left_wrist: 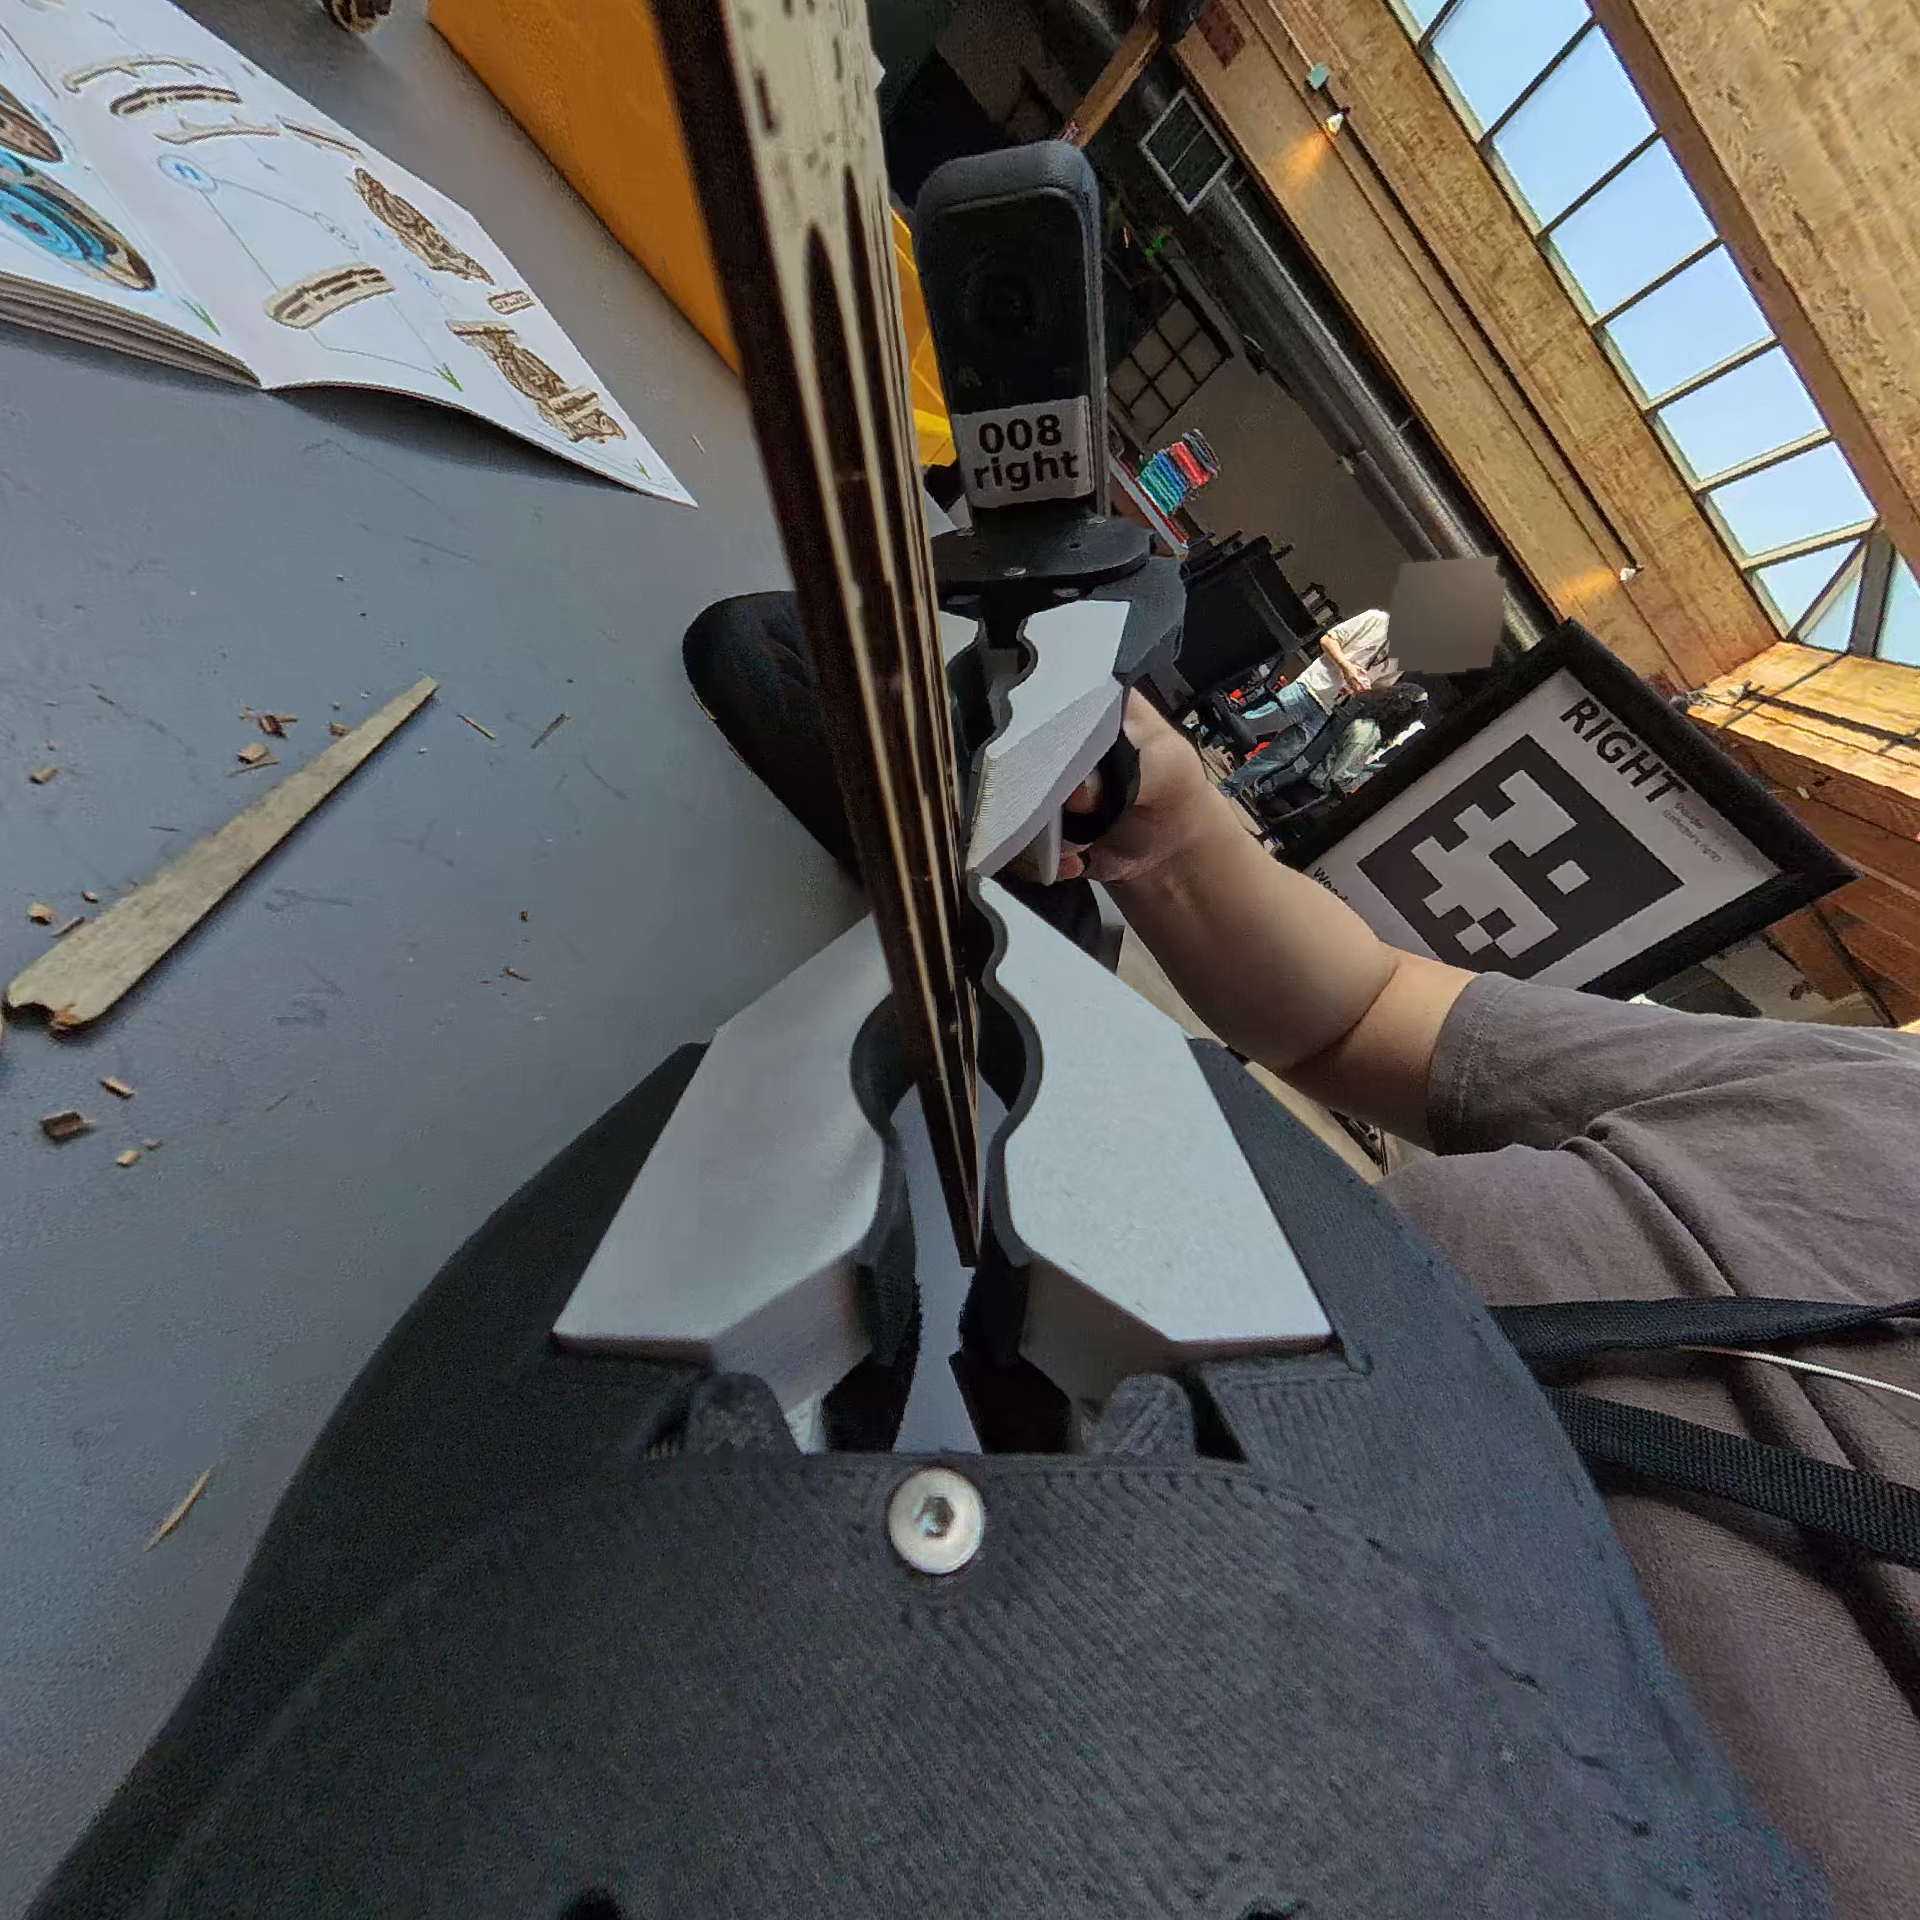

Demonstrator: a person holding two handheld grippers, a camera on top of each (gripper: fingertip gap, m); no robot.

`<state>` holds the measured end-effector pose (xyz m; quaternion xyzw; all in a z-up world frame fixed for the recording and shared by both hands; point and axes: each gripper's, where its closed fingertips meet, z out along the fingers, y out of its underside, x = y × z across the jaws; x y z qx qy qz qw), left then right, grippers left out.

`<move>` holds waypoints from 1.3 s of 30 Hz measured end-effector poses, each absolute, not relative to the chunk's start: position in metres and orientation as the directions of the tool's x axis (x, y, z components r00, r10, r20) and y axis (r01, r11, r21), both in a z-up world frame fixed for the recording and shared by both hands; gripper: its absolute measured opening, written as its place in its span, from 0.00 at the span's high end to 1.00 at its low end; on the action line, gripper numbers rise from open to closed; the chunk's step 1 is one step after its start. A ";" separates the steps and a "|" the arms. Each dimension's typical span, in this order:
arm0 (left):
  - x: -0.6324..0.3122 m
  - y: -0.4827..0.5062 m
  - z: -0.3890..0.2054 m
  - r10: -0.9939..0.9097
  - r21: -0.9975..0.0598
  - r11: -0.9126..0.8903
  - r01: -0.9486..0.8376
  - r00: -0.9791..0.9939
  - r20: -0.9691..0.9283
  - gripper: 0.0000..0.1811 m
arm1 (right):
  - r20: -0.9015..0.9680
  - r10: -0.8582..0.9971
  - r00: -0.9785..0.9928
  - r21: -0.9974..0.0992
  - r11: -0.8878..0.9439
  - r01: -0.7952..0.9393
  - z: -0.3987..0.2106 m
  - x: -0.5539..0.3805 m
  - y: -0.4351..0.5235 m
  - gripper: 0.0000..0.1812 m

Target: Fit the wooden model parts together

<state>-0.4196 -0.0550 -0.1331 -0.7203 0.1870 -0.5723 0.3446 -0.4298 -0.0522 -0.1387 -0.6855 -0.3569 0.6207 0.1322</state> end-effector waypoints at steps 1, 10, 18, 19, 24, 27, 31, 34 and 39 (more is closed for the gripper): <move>-0.418 -0.056 -0.132 -0.675 -0.719 -0.684 0.120 0.269 0.687 1.00 | -0.777 0.626 -0.064 -0.610 -0.725 0.321 -0.134 -0.429 -0.054 1.00; -0.413 -0.061 -0.132 -0.683 -0.712 -0.697 0.082 0.227 0.695 1.00 | -0.783 0.615 -0.096 -0.612 -0.732 0.300 -0.128 -0.428 -0.054 1.00; -0.414 -0.059 -0.133 -0.666 -0.694 -0.714 0.094 0.216 0.714 1.00 | -0.777 0.625 -0.083 -0.617 -0.726 0.304 -0.129 -0.428 -0.054 1.00; -0.414 -0.059 -0.133 -0.663 -0.690 -0.717 0.096 0.211 0.718 1.00 | -0.773 0.629 -0.081 -0.620 -0.723 0.303 -0.130 -0.428 -0.054 1.00; -0.412 -0.060 -0.133 -0.663 -0.688 -0.721 0.089 0.202 0.721 1.00 | -0.756 0.649 -0.079 -0.638 -0.706 0.308 -0.130 -0.428 -0.056 1.00; -0.413 -0.060 -0.134 -0.671 -0.700 -0.709 0.083 0.226 0.707 1.00 | -0.743 0.665 -0.071 -0.650 -0.693 0.313 -0.131 -0.428 -0.056 1.00; -0.414 -0.059 -0.136 -0.674 -0.713 -0.696 0.084 0.263 0.690 1.00 | -0.734 0.678 -0.052 -0.656 -0.686 0.315 -0.134 -0.429 -0.055 1.00; -0.416 -0.060 -0.138 -0.669 -0.712 -0.697 0.083 0.283 0.687 1.00 | -0.695 0.719 -0.016 -0.685 -0.655 0.318 -0.137 -0.430 -0.055 0.99; -0.416 -0.059 -0.140 -0.659 -0.707 -0.702 0.081 0.302 0.689 1.00 | -0.698 0.716 0.001 -0.677 -0.661 0.323 -0.140 -0.431 -0.053 0.99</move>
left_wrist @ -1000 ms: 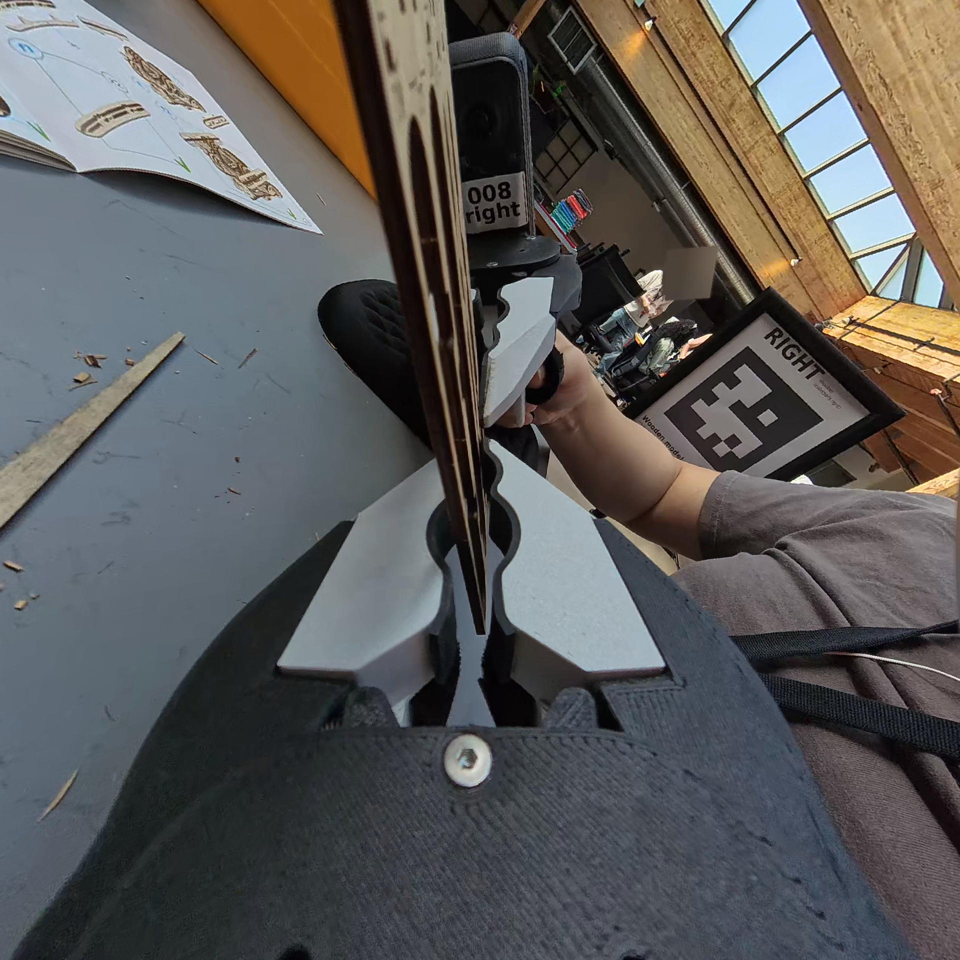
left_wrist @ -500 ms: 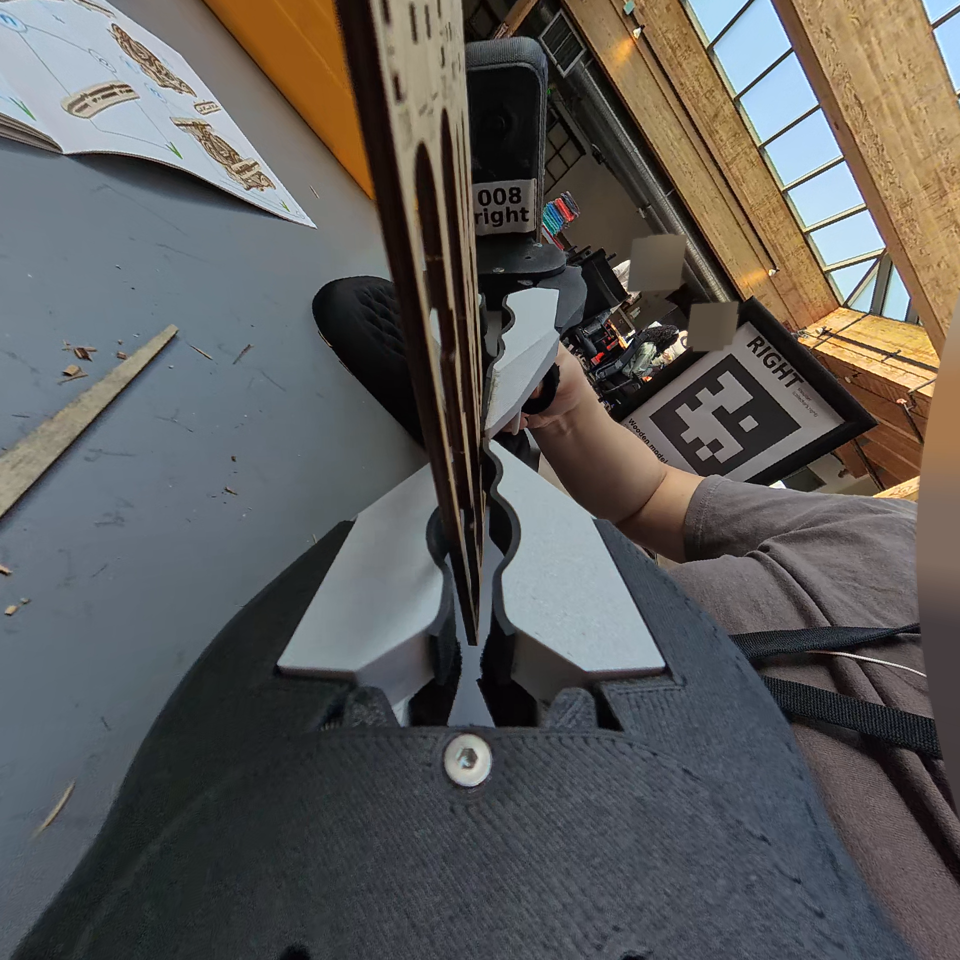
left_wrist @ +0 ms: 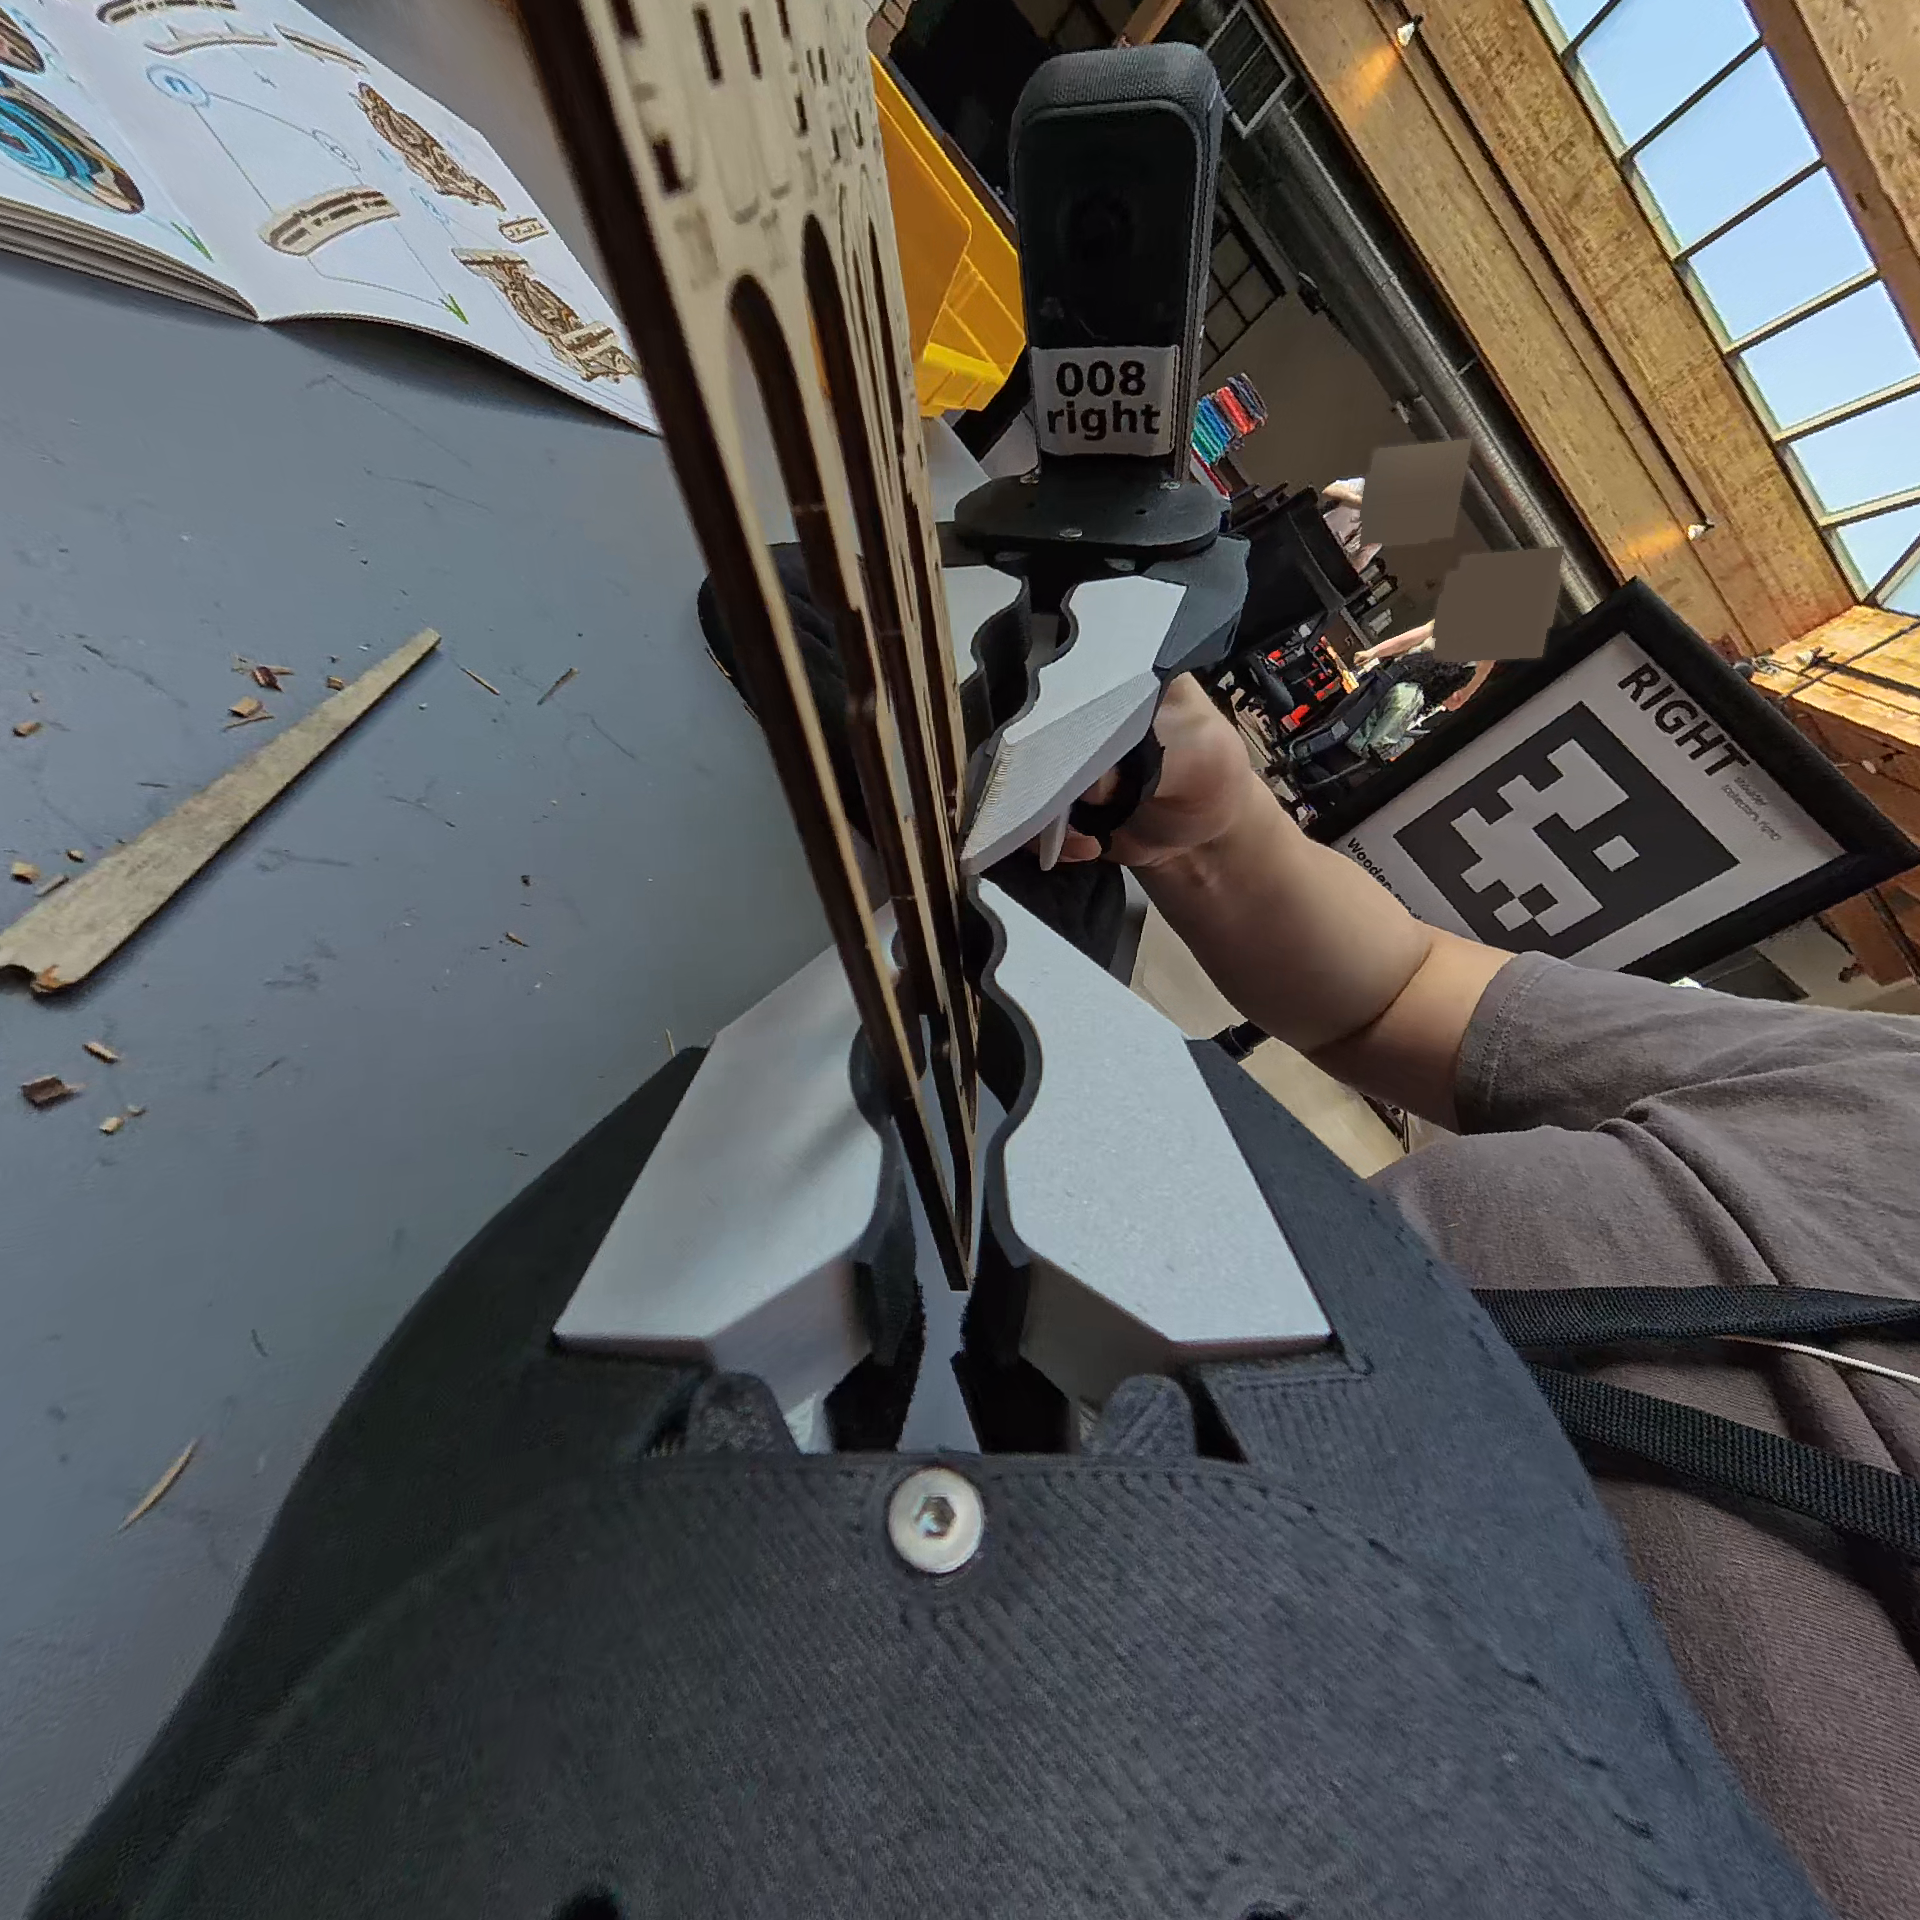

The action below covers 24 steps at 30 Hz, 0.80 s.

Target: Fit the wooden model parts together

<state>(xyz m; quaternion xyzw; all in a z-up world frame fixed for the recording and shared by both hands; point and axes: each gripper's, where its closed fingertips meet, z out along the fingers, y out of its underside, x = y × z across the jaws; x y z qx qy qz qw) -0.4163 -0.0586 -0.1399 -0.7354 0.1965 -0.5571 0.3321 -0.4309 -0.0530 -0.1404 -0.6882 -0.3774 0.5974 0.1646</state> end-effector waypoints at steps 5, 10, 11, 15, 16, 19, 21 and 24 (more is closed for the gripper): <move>-0.415 -0.061 -0.134 -0.678 -0.717 -0.691 0.091 0.262 0.687 1.00 | -0.690 0.723 -0.032 -0.694 -0.650 0.309 -0.135 -0.430 -0.055 0.99; -0.413 -0.064 -0.128 -0.681 -0.703 -0.705 0.099 0.186 0.709 1.00 | -0.728 0.677 -0.110 -0.674 -0.676 0.299 -0.127 -0.427 -0.060 1.00; -0.413 -0.065 -0.128 -0.682 -0.704 -0.704 0.097 0.187 0.707 1.00 | -0.719 0.686 -0.108 -0.681 -0.667 0.301 -0.127 -0.427 -0.061 1.00; -0.414 -0.064 -0.129 -0.684 -0.710 -0.698 0.097 0.203 0.701 1.00 | -0.706 0.701 -0.095 -0.692 -0.656 0.301 -0.128 -0.428 -0.061 1.00; -0.414 -0.065 -0.129 -0.685 -0.711 -0.696 0.096 0.206 0.699 1.00 | -0.701 0.707 -0.093 -0.696 -0.650 0.305 -0.129 -0.428 -0.061 0.99; -0.416 -0.064 -0.132 -0.690 -0.727 -0.681 0.092 0.252 0.678 1.00 | -0.676 0.734 -0.066 -0.710 -0.625 0.324 -0.133 -0.429 -0.061 0.99; -0.417 -0.063 -0.134 -0.693 -0.737 -0.670 0.088 0.283 0.663 1.00 | -0.653 0.756 -0.044 -0.725 -0.608 0.323 -0.135 -0.430 -0.060 0.99; -0.417 -0.061 -0.137 -0.685 -0.736 -0.672 0.082 0.310 0.660 1.00 | -0.633 0.774 -0.007 -0.734 -0.597 0.324 -0.138 -0.430 -0.057 0.99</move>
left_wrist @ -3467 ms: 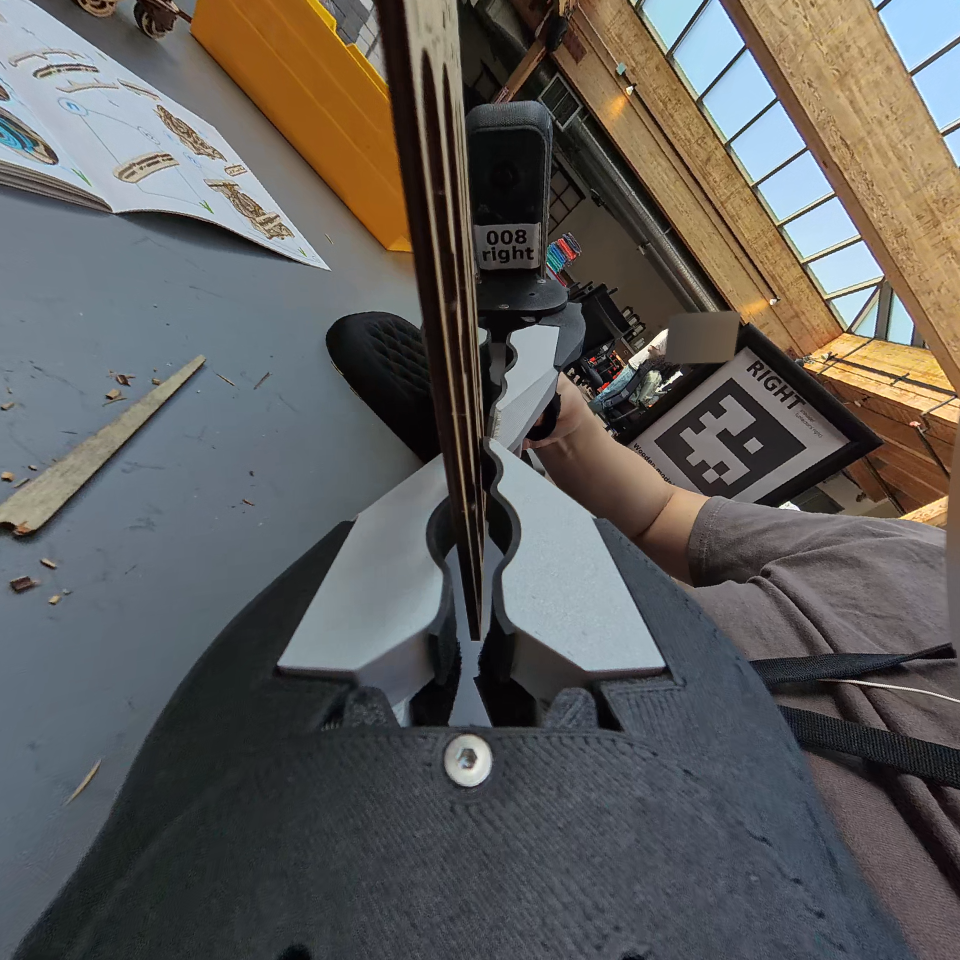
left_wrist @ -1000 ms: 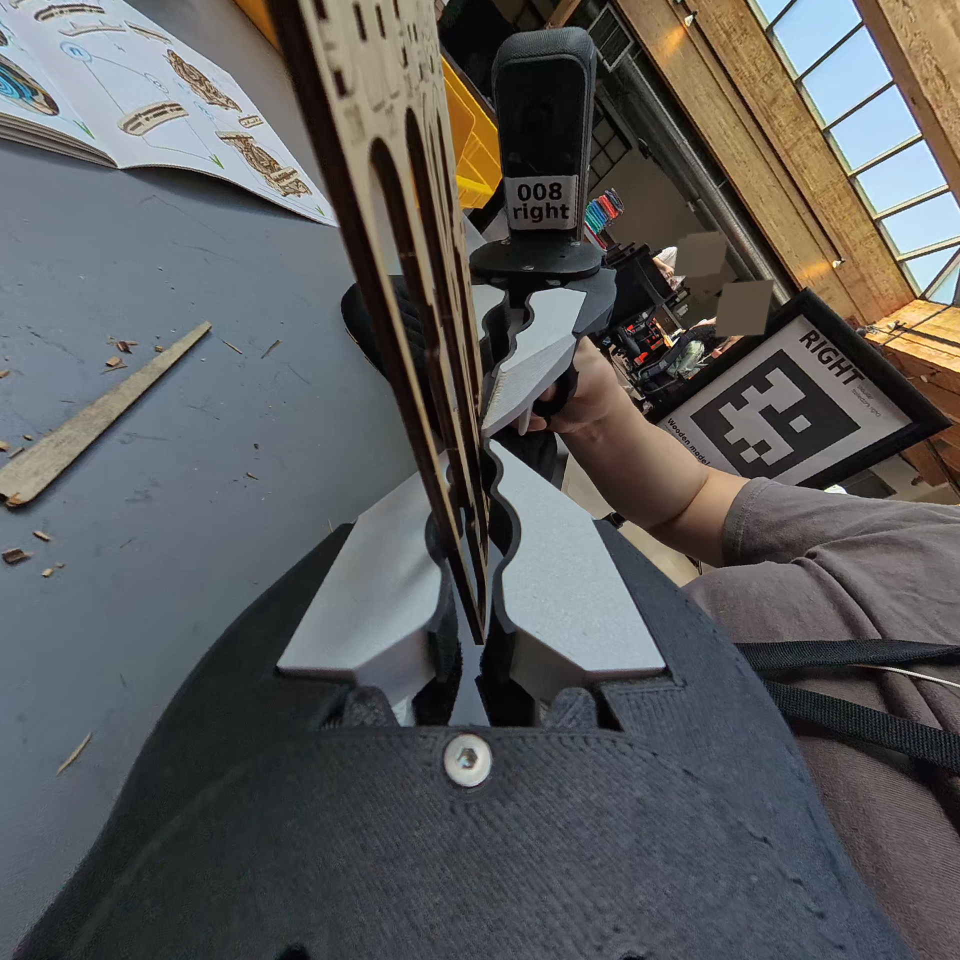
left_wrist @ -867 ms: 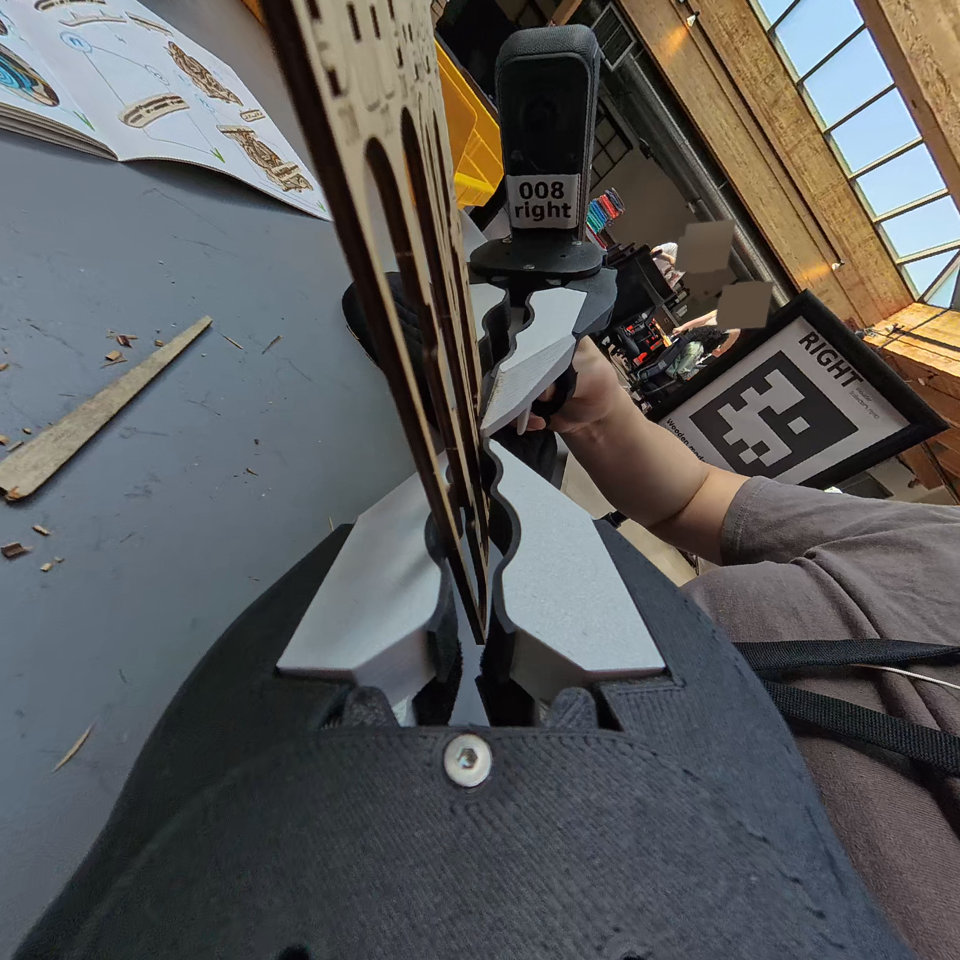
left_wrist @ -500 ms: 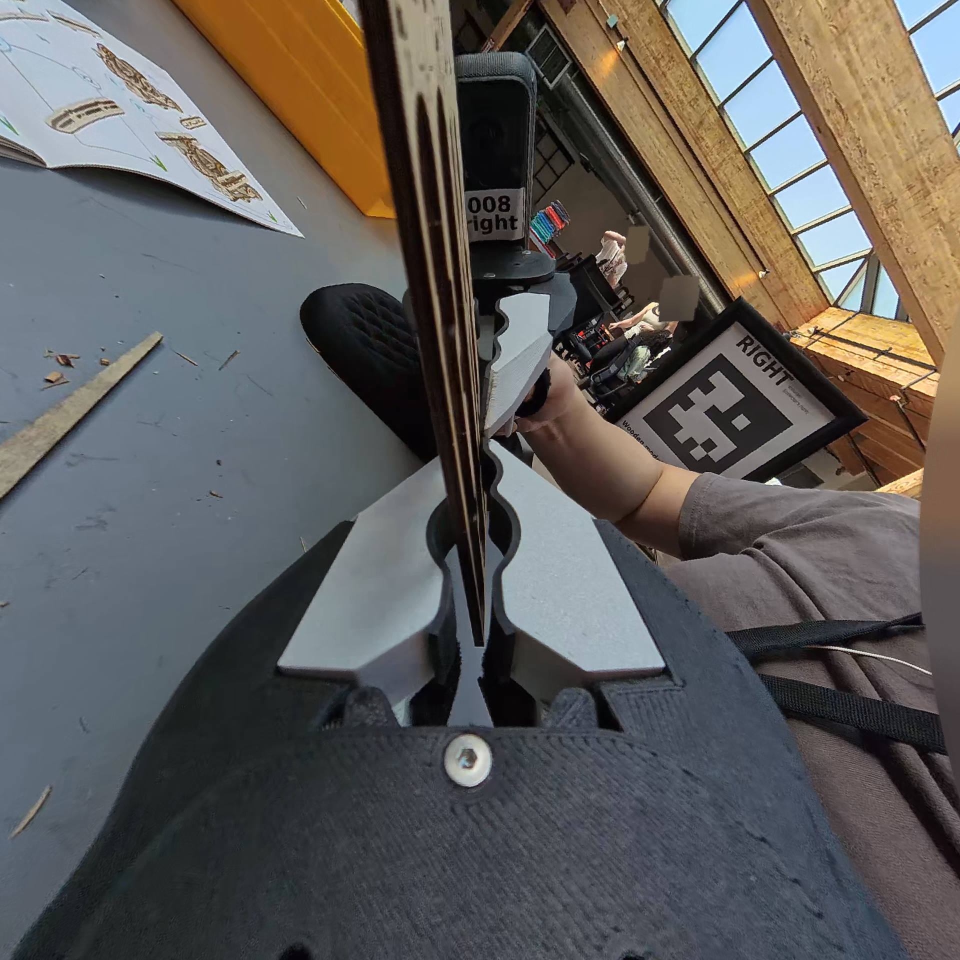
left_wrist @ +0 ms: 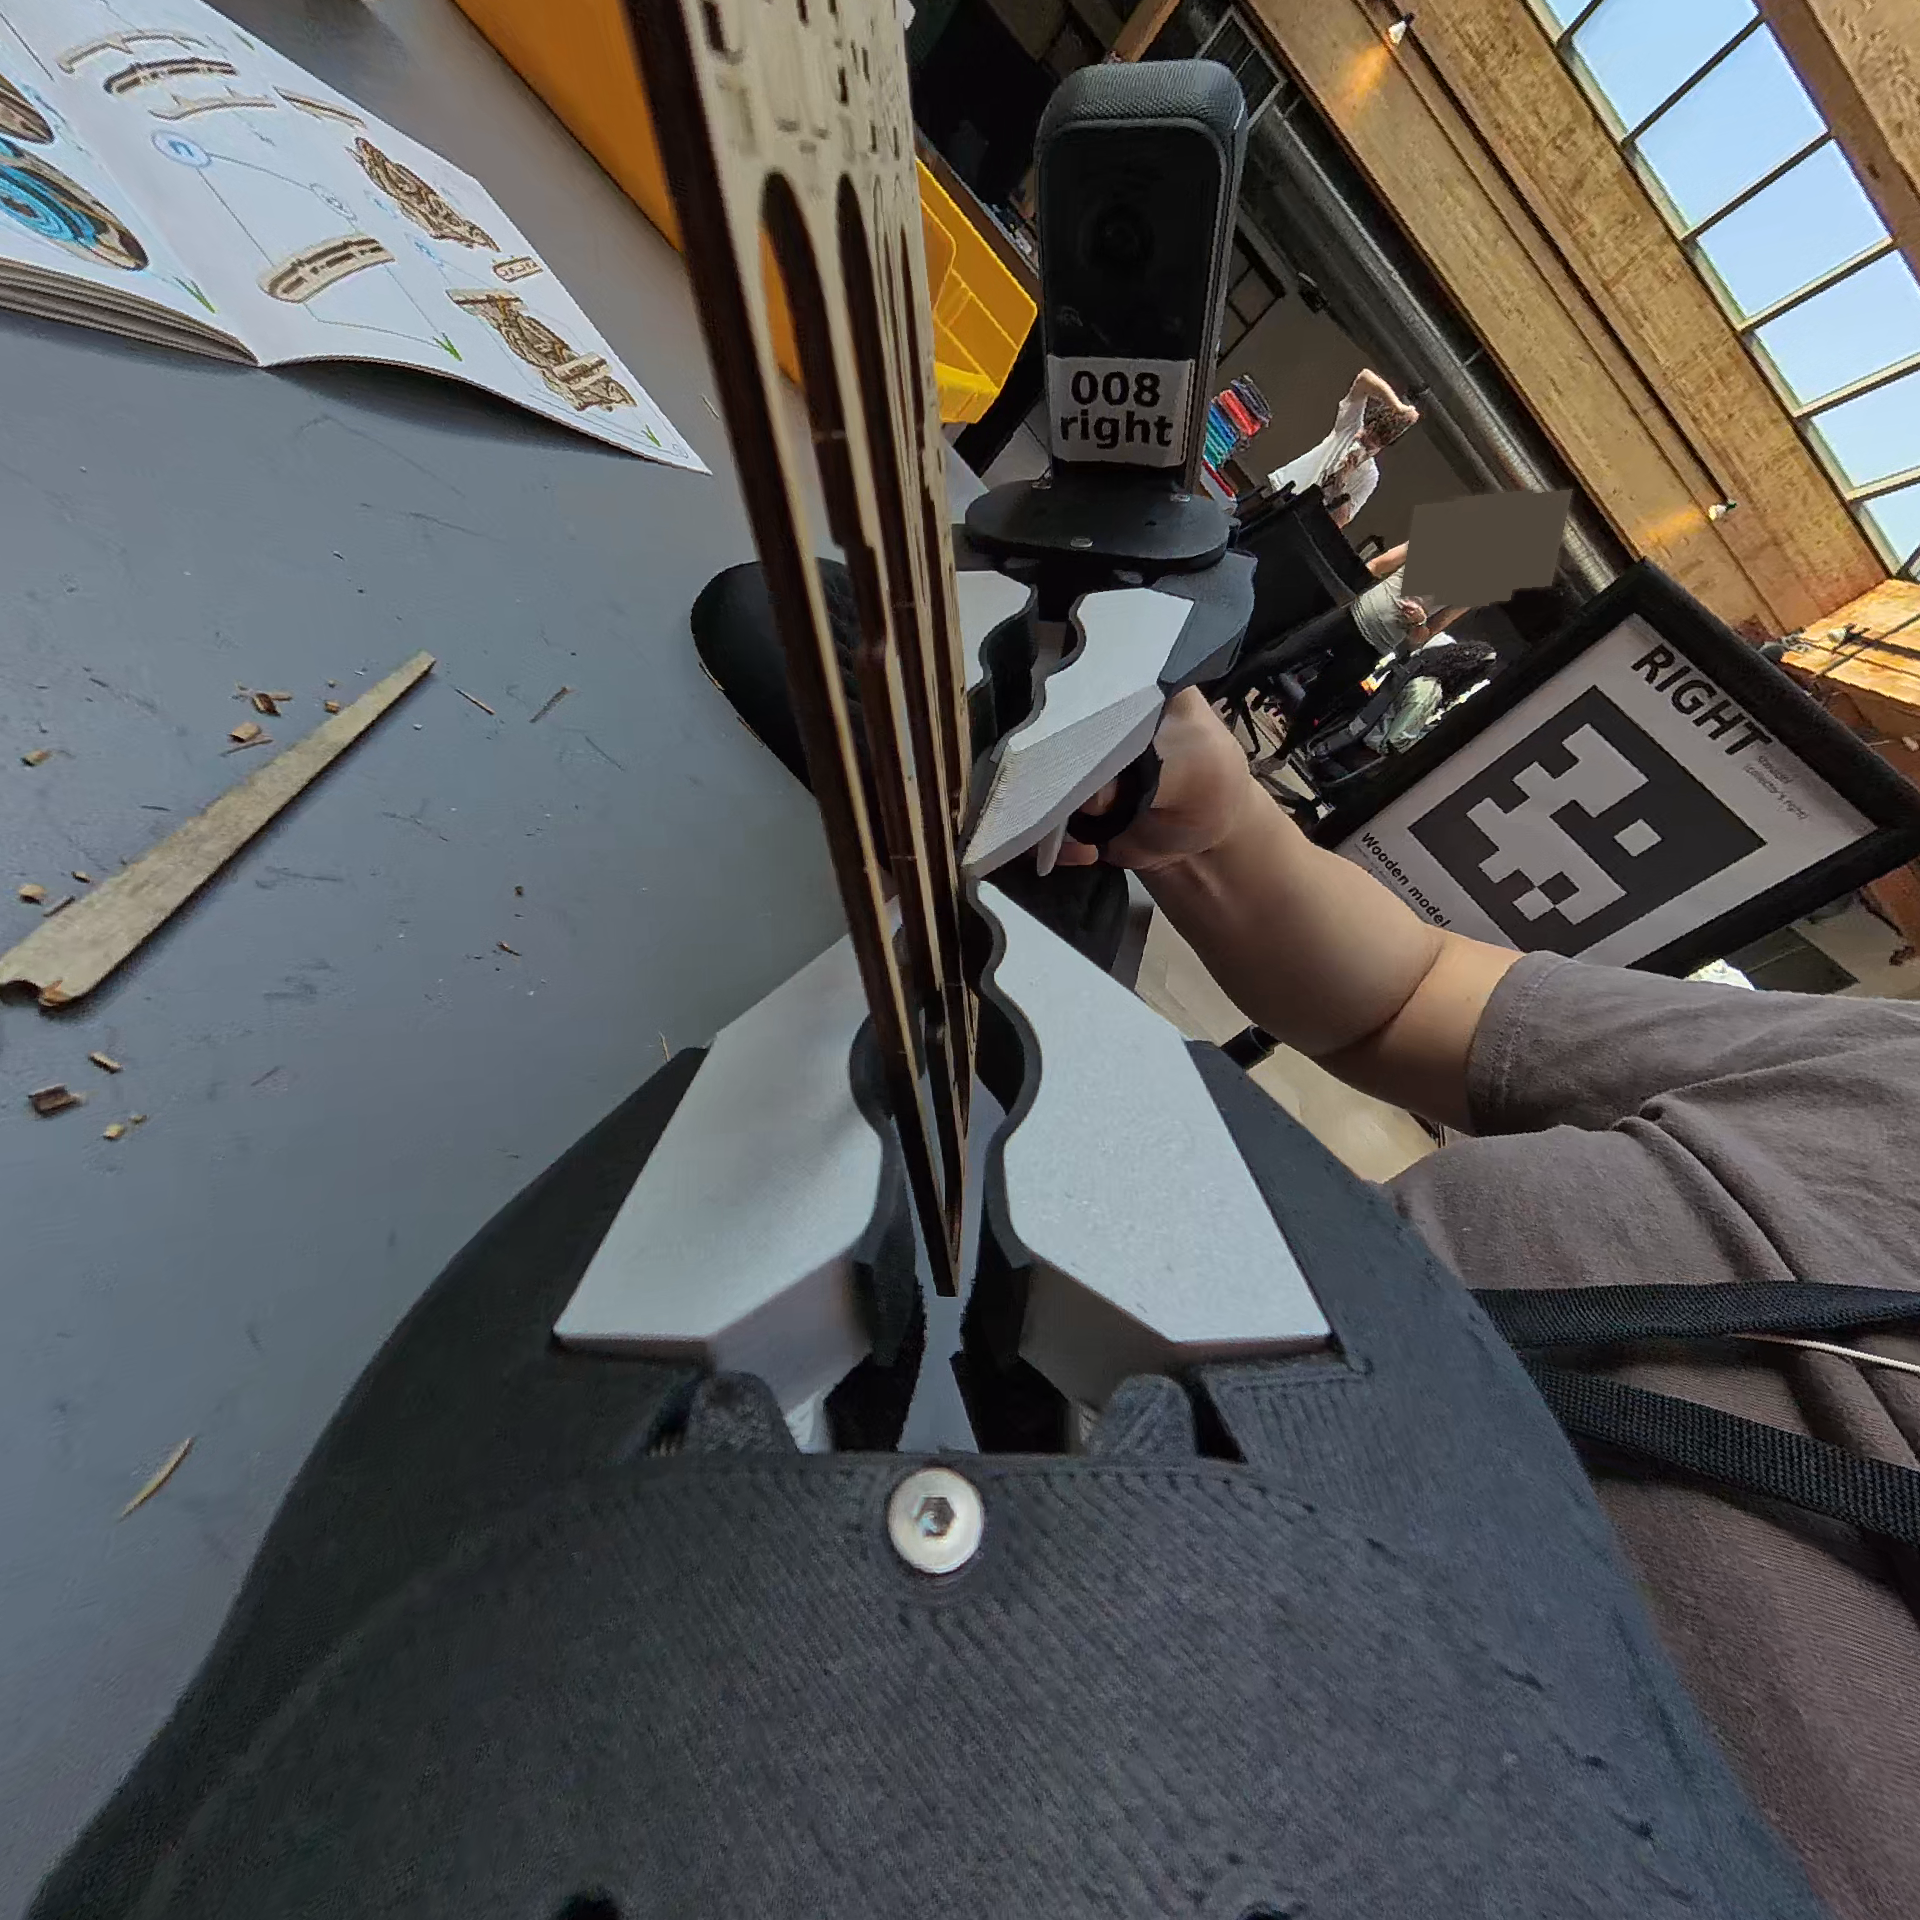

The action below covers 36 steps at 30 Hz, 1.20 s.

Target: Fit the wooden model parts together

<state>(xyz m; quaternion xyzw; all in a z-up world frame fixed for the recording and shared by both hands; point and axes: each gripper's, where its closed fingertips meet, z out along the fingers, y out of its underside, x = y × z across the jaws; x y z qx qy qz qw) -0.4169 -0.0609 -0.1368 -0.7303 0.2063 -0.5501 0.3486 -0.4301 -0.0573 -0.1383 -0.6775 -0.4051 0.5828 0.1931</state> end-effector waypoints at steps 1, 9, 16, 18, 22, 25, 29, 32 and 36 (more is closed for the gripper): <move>-0.417 -0.061 -0.137 -0.686 -0.738 -0.670 0.080 0.315 0.656 1.00 | -0.629 0.777 0.000 -0.735 -0.595 0.326 -0.139 -0.430 -0.057 0.99; -0.415 -0.062 -0.136 -0.697 -0.744 -0.664 0.073 0.298 0.652 1.00 | -0.613 0.790 -0.007 -0.752 -0.581 0.312 -0.136 -0.429 -0.057 0.99; -0.410 -0.068 -0.137 -0.698 -0.727 -0.686 0.037 0.247 0.672 1.00 | -0.686 0.724 -0.073 -0.725 -0.670 0.161 -0.111 -0.424 -0.037 0.93; -0.406 -0.072 -0.140 -0.703 -0.723 -0.691 -0.002 0.236 0.671 1.00 | -0.693 0.718 -0.072 -0.716 -0.672 0.192 -0.114 -0.427 -0.040 0.90; -0.404 -0.075 -0.140 -0.702 -0.715 -0.699 -0.023 0.212 0.680 1.00 | -0.680 0.725 -0.108 -0.730 -0.656 0.189 -0.110 -0.428 -0.043 1.00; -0.408 -0.070 -0.128 -0.709 -0.724 -0.688 0.046 0.169 0.684 0.89 | -0.688 0.713 -0.133 -0.724 -0.665 0.181 -0.108 -0.426 -0.046 1.00; -0.419 -0.053 -0.116 -0.709 -0.731 -0.663 0.164 0.178 0.683 0.87 | -0.691 0.708 -0.150 -0.721 -0.655 0.229 -0.111 -0.429 -0.053 1.00; -0.421 -0.050 -0.108 -0.723 -0.734 -0.645 0.212 0.144 0.676 1.00 | -0.680 0.719 -0.141 -0.727 -0.638 0.254 -0.115 -0.430 -0.056 1.00; -0.420 -0.053 -0.110 -0.719 -0.729 -0.658 0.190 0.131 0.683 1.00 | -0.698 0.697 -0.165 -0.713 -0.655 0.249 -0.112 -0.430 -0.057 0.97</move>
